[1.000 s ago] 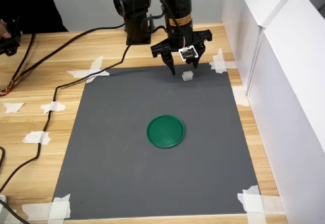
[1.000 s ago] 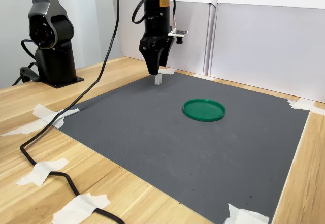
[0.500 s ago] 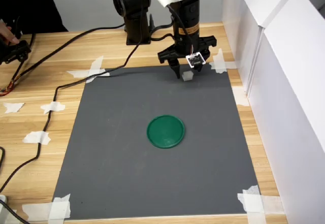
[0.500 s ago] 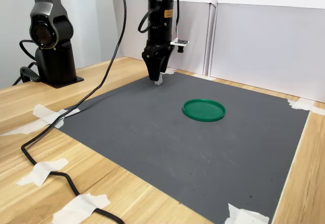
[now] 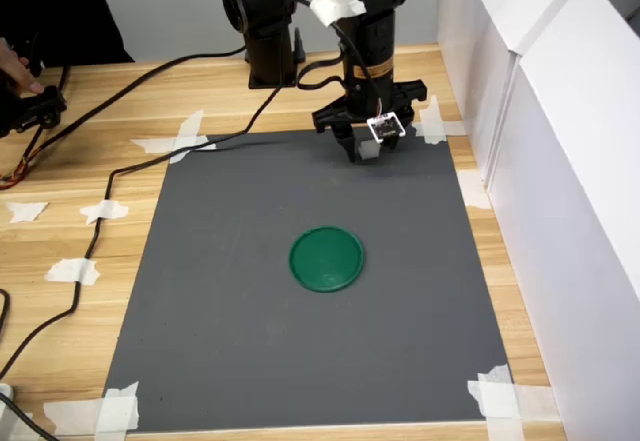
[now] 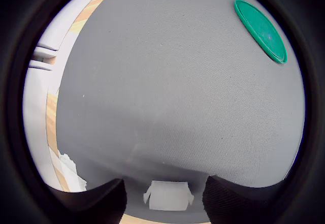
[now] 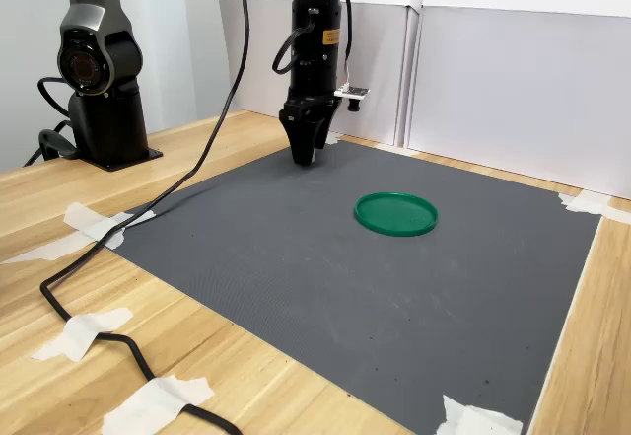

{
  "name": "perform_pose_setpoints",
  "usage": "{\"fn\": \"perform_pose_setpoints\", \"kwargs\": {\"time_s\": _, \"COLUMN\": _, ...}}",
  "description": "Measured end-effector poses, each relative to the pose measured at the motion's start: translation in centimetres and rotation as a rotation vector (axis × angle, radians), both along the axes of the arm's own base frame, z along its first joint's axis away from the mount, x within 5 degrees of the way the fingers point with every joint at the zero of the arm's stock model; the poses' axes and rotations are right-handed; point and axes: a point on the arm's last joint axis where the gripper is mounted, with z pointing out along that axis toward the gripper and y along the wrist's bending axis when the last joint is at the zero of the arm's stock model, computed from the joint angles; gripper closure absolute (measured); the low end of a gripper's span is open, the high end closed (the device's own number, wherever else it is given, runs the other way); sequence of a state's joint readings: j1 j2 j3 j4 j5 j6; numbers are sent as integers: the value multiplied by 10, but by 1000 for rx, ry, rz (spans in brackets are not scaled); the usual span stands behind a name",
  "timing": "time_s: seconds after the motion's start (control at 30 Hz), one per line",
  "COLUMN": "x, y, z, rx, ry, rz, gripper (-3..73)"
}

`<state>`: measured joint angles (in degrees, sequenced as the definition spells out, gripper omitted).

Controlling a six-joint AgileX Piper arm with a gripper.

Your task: Grasp a white terminal and put it on the green lid.

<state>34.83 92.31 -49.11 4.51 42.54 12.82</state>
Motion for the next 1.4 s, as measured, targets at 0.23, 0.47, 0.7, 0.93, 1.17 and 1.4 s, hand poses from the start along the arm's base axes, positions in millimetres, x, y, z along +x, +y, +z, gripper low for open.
{"fn": "perform_pose_setpoints", "kwargs": {"time_s": 0.23, "x": -1, "y": 3, "z": -1, "rx": 28, "ry": 24, "rz": -30, "gripper": 94}}
{"fn": "perform_pose_setpoints", "kwargs": {"time_s": 0.47, "x": -1, "y": 3, "z": -1, "rx": 36, "ry": 27, "rz": -51, "gripper": 243}}
{"fn": "perform_pose_setpoints", "kwargs": {"time_s": 0.7, "x": -1, "y": 3, "z": -1, "rx": 35, "ry": 29, "rz": -55, "gripper": 342}}
{"fn": "perform_pose_setpoints", "kwargs": {"time_s": 0.93, "x": 1, "y": -1, "z": 2, "rx": 38, "ry": 21, "rz": -60, "gripper": 367}}
{"fn": "perform_pose_setpoints", "kwargs": {"time_s": 1.17, "x": 21, "y": -31, "z": 15, "rx": 45, "ry": -12, "rz": -130, "gripper": 368}}
{"fn": "perform_pose_setpoints", "kwargs": {"time_s": 1.4, "x": 57, "y": -55, "z": 44, "rx": 66, "ry": -111, "rz": -148, "gripper": 368}}
